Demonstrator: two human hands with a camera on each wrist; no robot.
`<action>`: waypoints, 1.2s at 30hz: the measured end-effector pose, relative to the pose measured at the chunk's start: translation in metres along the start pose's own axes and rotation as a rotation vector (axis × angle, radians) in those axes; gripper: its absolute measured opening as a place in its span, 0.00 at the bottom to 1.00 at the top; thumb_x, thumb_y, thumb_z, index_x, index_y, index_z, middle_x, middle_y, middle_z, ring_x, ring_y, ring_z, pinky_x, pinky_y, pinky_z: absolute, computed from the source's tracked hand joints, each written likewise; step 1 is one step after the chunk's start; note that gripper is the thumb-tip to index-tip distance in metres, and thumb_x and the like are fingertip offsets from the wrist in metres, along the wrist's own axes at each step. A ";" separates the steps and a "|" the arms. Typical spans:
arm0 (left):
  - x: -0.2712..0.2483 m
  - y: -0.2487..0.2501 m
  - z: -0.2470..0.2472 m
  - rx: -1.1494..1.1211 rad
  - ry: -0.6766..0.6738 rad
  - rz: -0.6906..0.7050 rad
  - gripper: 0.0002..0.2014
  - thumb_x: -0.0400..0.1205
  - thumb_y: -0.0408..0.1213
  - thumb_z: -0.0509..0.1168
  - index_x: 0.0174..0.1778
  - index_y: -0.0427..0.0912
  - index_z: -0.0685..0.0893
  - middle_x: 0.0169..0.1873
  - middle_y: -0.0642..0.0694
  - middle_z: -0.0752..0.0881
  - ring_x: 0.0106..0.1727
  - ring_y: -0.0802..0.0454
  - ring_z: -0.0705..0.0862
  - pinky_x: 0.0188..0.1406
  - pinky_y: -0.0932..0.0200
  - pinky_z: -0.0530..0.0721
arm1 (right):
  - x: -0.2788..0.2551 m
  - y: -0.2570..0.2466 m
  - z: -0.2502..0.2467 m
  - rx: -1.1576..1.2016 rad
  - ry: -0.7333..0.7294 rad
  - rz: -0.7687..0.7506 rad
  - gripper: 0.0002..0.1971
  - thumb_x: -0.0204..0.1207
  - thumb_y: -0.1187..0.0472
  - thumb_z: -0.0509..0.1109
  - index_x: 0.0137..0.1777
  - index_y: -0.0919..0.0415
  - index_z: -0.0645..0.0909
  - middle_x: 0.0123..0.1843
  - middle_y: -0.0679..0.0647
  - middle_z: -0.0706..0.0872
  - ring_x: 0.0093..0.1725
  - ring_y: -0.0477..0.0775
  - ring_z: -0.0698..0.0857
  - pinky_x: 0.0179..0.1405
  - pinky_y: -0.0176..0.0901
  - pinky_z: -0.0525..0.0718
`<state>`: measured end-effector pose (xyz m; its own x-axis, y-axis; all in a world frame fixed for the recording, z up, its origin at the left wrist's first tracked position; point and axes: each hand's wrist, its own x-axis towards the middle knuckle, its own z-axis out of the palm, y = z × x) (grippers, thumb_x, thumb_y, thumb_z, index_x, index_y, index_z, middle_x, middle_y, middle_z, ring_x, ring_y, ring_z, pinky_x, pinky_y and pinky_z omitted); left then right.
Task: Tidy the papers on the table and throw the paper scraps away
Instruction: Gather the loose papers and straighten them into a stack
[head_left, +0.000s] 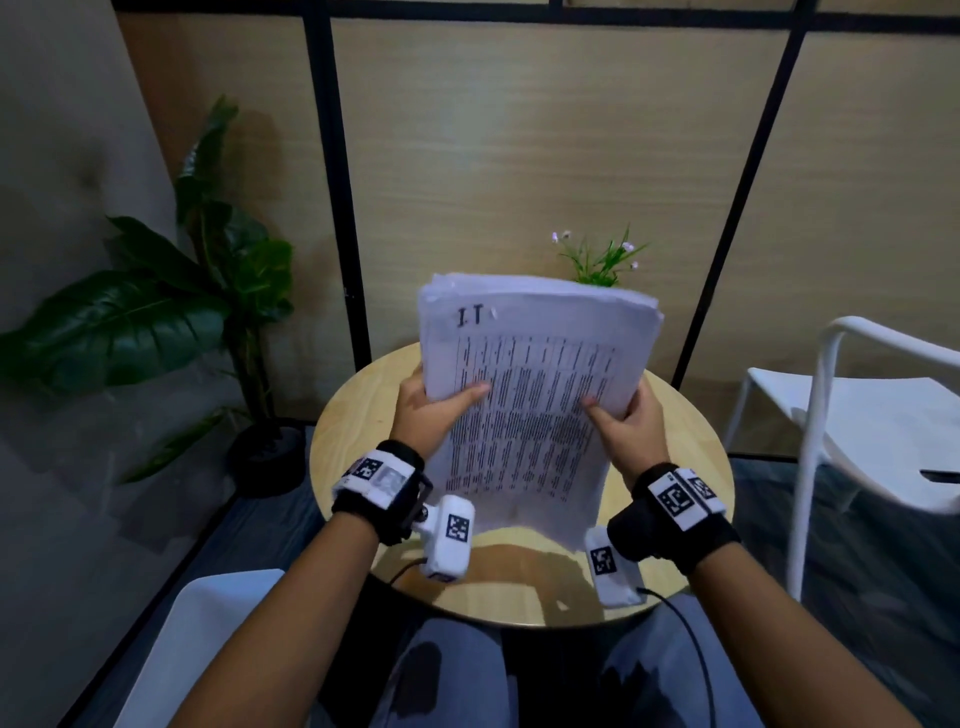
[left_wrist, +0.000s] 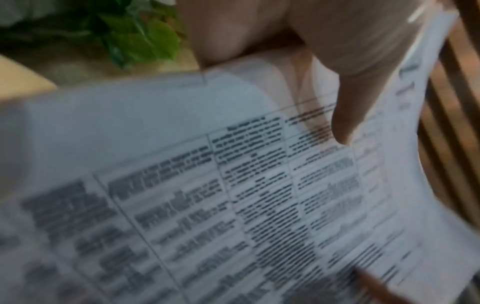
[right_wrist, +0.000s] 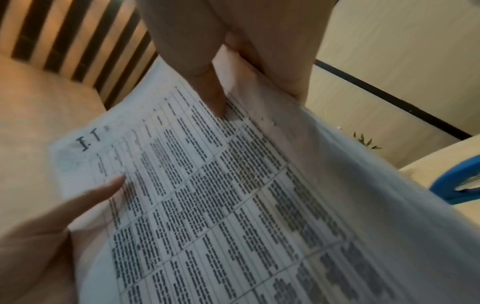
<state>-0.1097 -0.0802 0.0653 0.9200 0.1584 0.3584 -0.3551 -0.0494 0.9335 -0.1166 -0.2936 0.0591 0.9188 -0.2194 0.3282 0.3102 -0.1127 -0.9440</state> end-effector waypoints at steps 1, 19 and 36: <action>-0.004 -0.008 0.002 0.046 -0.001 -0.028 0.18 0.73 0.25 0.73 0.58 0.28 0.83 0.48 0.41 0.89 0.42 0.59 0.87 0.39 0.78 0.83 | -0.004 0.006 0.001 -0.058 -0.030 -0.006 0.22 0.71 0.75 0.72 0.64 0.66 0.73 0.56 0.56 0.82 0.55 0.55 0.83 0.54 0.44 0.85; -0.011 -0.009 0.016 0.113 0.081 -0.075 0.14 0.72 0.33 0.76 0.53 0.38 0.85 0.50 0.38 0.89 0.54 0.41 0.88 0.56 0.44 0.87 | -0.013 0.013 0.017 -0.086 0.095 -0.018 0.15 0.70 0.71 0.75 0.56 0.62 0.78 0.49 0.58 0.84 0.53 0.60 0.85 0.49 0.49 0.81; 0.010 0.014 0.016 -0.013 0.088 0.018 0.22 0.71 0.30 0.76 0.60 0.33 0.80 0.49 0.43 0.87 0.50 0.50 0.87 0.43 0.72 0.87 | 0.003 -0.019 0.011 0.126 0.163 0.011 0.16 0.68 0.70 0.77 0.54 0.62 0.79 0.45 0.56 0.86 0.45 0.55 0.85 0.47 0.49 0.84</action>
<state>-0.1023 -0.0953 0.0821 0.8955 0.2440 0.3723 -0.3743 -0.0401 0.9264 -0.1170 -0.2818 0.0777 0.8739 -0.3747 0.3097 0.3378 0.0100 -0.9412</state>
